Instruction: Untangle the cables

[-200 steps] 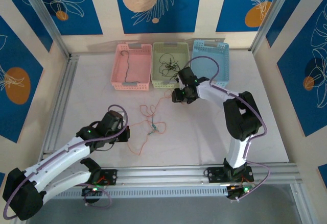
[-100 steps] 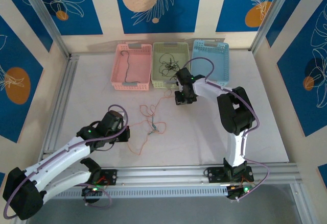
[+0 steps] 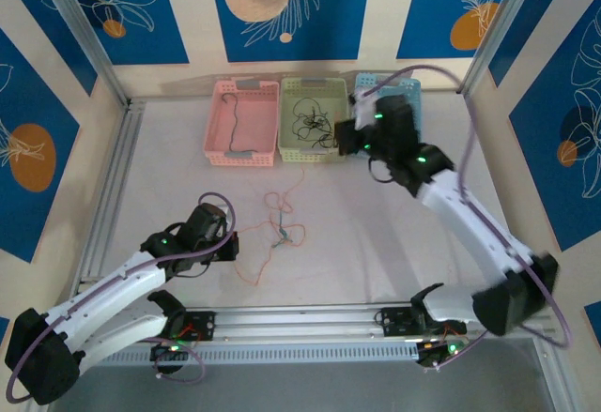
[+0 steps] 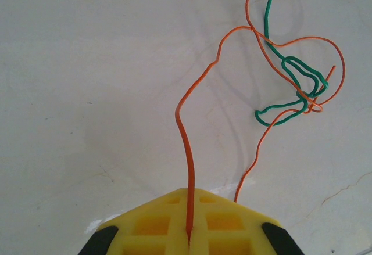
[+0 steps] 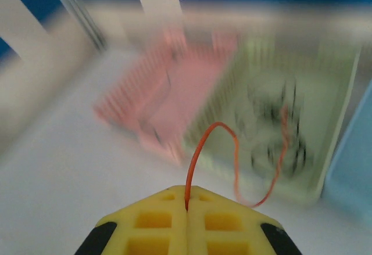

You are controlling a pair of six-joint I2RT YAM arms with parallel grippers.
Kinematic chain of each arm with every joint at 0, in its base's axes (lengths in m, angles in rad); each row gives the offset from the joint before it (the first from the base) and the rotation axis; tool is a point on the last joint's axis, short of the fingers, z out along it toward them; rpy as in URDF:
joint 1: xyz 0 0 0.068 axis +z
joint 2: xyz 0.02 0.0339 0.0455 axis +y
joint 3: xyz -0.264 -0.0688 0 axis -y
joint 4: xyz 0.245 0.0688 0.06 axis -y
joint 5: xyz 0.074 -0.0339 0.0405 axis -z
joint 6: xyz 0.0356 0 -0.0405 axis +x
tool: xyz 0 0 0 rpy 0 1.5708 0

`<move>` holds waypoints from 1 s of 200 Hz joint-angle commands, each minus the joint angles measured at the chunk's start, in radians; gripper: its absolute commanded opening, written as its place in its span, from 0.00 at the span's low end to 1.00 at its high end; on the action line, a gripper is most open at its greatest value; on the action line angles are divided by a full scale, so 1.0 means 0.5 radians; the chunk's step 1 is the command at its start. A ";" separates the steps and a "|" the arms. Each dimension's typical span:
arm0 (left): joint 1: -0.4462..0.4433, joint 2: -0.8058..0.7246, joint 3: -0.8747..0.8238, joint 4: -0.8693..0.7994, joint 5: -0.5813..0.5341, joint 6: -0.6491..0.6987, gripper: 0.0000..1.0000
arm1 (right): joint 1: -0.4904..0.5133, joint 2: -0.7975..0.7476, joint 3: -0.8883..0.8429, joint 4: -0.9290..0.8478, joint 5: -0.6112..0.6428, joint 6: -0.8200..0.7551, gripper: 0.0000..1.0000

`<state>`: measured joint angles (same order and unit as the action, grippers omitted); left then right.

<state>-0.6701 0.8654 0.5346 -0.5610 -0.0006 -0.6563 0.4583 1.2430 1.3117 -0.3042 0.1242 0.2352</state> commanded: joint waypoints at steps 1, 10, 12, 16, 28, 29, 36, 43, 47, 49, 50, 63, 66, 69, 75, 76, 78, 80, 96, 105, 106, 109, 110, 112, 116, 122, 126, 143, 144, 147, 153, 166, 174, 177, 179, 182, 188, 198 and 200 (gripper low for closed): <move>-0.022 -0.024 -0.017 -0.001 0.030 -0.007 0.00 | -0.119 -0.061 0.174 0.333 -0.164 0.023 0.00; -0.020 -0.028 -0.017 -0.004 0.029 -0.010 0.00 | -0.160 -0.033 0.294 0.356 -0.196 0.046 0.00; -0.022 -0.030 -0.019 -0.004 0.030 -0.010 0.00 | -0.170 -0.024 0.321 0.359 -0.202 0.048 0.00; -0.022 -0.031 -0.017 -0.004 0.029 -0.010 0.00 | -0.181 -0.003 0.375 0.360 -0.211 0.054 0.00; -0.022 -0.042 -0.018 -0.016 0.026 -0.010 0.00 | -0.214 0.049 0.515 0.386 -0.228 0.067 0.00; -0.022 -0.043 -0.019 -0.016 0.026 -0.010 0.00 | -0.216 0.053 0.524 0.390 -0.229 0.068 0.00; -0.021 -0.051 -0.021 -0.024 0.023 -0.011 0.00 | -0.231 0.079 0.583 0.433 -0.235 0.077 0.00; -0.021 -0.062 -0.020 -0.031 0.020 -0.013 0.00 | -0.247 0.109 0.637 0.485 -0.242 0.082 0.00; -0.022 -0.066 -0.023 -0.037 0.017 -0.013 0.00 | -0.257 0.127 0.668 0.511 -0.248 0.080 0.00; -0.020 -0.069 -0.023 -0.038 0.017 -0.014 0.00 | -0.261 0.140 0.686 0.520 -0.248 0.080 0.00; -0.020 -0.070 -0.023 -0.038 0.017 -0.013 0.00 | -0.262 0.146 0.696 0.524 -0.248 0.078 0.00; -0.022 -0.082 -0.023 -0.045 0.016 -0.013 0.00 | -0.287 0.240 0.831 0.536 -0.221 0.077 0.00; -0.021 -0.083 -0.023 -0.044 0.019 -0.013 0.00 | -0.297 0.259 0.865 0.530 -0.213 0.081 0.00; -0.022 -0.086 -0.023 -0.047 0.020 -0.013 0.00 | -0.301 0.282 0.889 0.528 -0.207 0.083 0.00; -0.021 -0.089 -0.023 -0.050 0.020 -0.014 0.00 | -0.320 0.323 0.948 0.535 -0.198 0.088 0.00; -0.021 -0.089 -0.023 -0.050 0.020 -0.015 0.00 | -0.322 0.330 0.955 0.537 -0.196 0.088 0.00; -0.022 -0.089 -0.025 -0.050 0.020 -0.013 0.00 | -0.324 0.342 0.971 0.541 -0.195 0.086 0.00; -0.020 -0.092 -0.025 -0.050 0.018 -0.014 0.00 | -0.329 0.354 0.986 0.547 -0.190 0.087 0.00; -0.019 -0.097 -0.026 -0.049 0.020 -0.013 0.00 | -0.374 0.454 1.068 0.641 -0.135 0.072 0.00; -0.019 -0.097 -0.026 -0.047 0.022 -0.013 0.00 | -0.406 0.519 1.120 0.681 -0.094 0.072 0.00; -0.021 -0.098 -0.026 -0.047 0.022 -0.013 0.00 | -0.408 0.527 1.126 0.683 -0.090 0.072 0.00; -0.022 -0.098 -0.026 -0.045 0.023 -0.013 0.00 | -0.418 0.550 1.148 0.684 -0.077 0.079 0.00; -0.022 -0.098 -0.026 -0.045 0.023 -0.013 0.00 | -0.422 0.560 1.157 0.683 -0.074 0.082 0.00; -0.022 -0.098 -0.026 -0.043 0.025 -0.014 0.00 | -0.429 0.575 1.173 0.681 -0.067 0.087 0.00; -0.022 -0.097 -0.027 -0.044 0.026 -0.013 0.00 | -0.443 0.607 1.209 0.677 -0.054 0.095 0.00; -0.022 -0.101 -0.030 -0.044 0.026 -0.011 0.00 | -0.463 0.651 1.253 0.666 -0.039 0.106 0.00; -0.022 -0.103 -0.031 -0.045 0.026 -0.012 0.00 | -0.474 0.680 1.287 0.661 -0.027 0.116 0.00; -0.020 -0.110 -0.038 -0.042 0.023 -0.013 0.00 | -0.518 0.795 1.425 0.630 -0.014 0.142 0.00; -0.021 -0.111 -0.038 -0.041 0.024 -0.013 0.00 | -0.520 0.802 1.433 0.625 -0.015 0.141 0.00; -0.022 -0.110 -0.039 -0.041 0.023 -0.012 0.00 | -0.522 0.821 1.459 0.612 -0.011 0.136 0.00; -0.022 -0.110 -0.038 -0.041 0.023 -0.010 0.00 | -0.532 0.858 1.511 0.596 -0.002 0.130 0.00; -0.020 -0.108 -0.043 -0.038 0.023 -0.010 0.00 | -0.547 0.931 1.590 0.573 0.015 0.138 0.00; -0.021 -0.107 -0.045 -0.033 0.023 -0.010 0.00 | -0.557 0.973 1.643 0.559 0.018 0.147 0.00; -0.022 -0.105 -0.045 -0.032 0.023 -0.010 0.00 | -0.558 0.988 1.660 0.552 0.024 0.145 0.00; -0.020 -0.105 -0.045 -0.032 0.024 -0.008 0.00 | -0.560 0.997 1.672 0.548 0.027 0.144 0.00; -0.020 -0.104 -0.045 -0.032 0.025 -0.007 0.00 | -0.561 1.010 1.687 0.542 0.037 0.139 0.00; -0.022 -0.103 -0.045 -0.032 0.026 -0.007 0.00 | -0.561 1.036 1.716 0.535 0.053 0.126 0.00; -0.021 -0.101 -0.047 -0.032 0.025 -0.006 0.00 | -0.563 1.079 1.762 0.528 0.084 0.107 0.00; -0.020 -0.101 -0.047 -0.032 0.026 -0.006 0.00 | -0.562 1.087 1.773 0.526 0.088 0.103 0.00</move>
<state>-0.6701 0.8227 0.5278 -0.5652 -0.0006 -0.6563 0.1802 1.7515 2.1223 -0.0357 0.1097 0.2958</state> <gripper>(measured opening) 0.067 0.059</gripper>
